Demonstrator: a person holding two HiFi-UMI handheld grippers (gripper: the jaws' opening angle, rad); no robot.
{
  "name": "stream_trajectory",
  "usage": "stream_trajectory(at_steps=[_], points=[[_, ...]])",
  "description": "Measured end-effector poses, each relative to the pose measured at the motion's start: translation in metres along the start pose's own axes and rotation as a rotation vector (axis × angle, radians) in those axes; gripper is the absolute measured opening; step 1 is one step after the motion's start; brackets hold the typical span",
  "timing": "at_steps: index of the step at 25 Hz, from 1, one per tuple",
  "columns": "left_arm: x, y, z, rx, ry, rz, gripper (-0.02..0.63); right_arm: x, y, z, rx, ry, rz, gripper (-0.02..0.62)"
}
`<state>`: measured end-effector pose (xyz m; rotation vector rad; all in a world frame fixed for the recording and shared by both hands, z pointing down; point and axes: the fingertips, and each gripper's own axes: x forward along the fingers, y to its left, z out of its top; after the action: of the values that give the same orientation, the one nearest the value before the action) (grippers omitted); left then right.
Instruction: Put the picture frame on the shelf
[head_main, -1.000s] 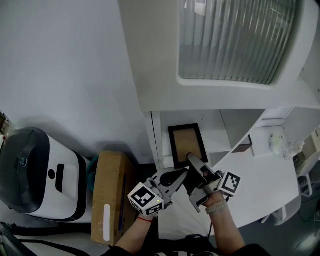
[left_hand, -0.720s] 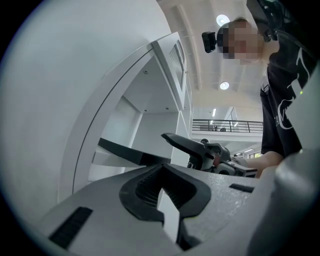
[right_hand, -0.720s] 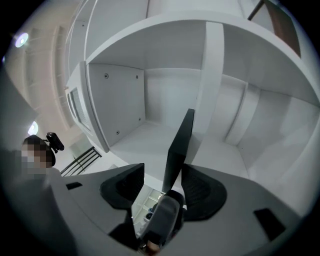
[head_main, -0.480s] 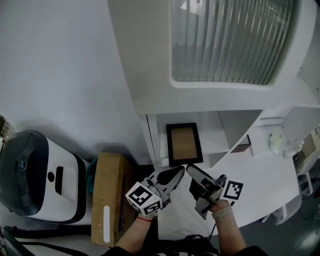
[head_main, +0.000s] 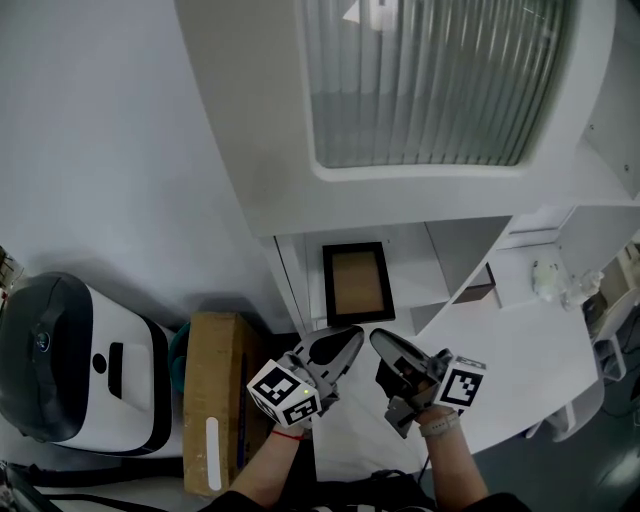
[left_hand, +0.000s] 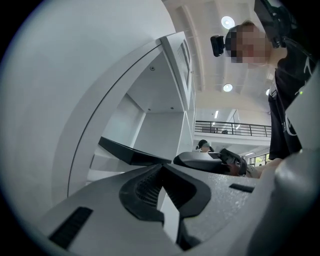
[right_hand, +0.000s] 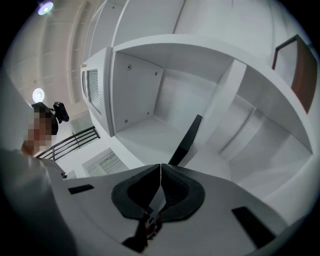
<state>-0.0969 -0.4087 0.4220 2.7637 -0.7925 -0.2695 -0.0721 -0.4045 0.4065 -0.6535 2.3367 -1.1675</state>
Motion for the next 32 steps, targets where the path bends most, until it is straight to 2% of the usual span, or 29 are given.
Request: stream_trajectory(at_steps=[10,32], points=[[0.001,0.004,0.000,-0.011,0.007,-0.018,0.005,0.012,-0.013,0.010,-0.010,-0.054,-0.056,0.005],[-0.005,0.010,-0.016,-0.024,0.052,0.005,0.005,0.027,-0.021,0.027,0.060,-0.133,-0.044,0.005]])
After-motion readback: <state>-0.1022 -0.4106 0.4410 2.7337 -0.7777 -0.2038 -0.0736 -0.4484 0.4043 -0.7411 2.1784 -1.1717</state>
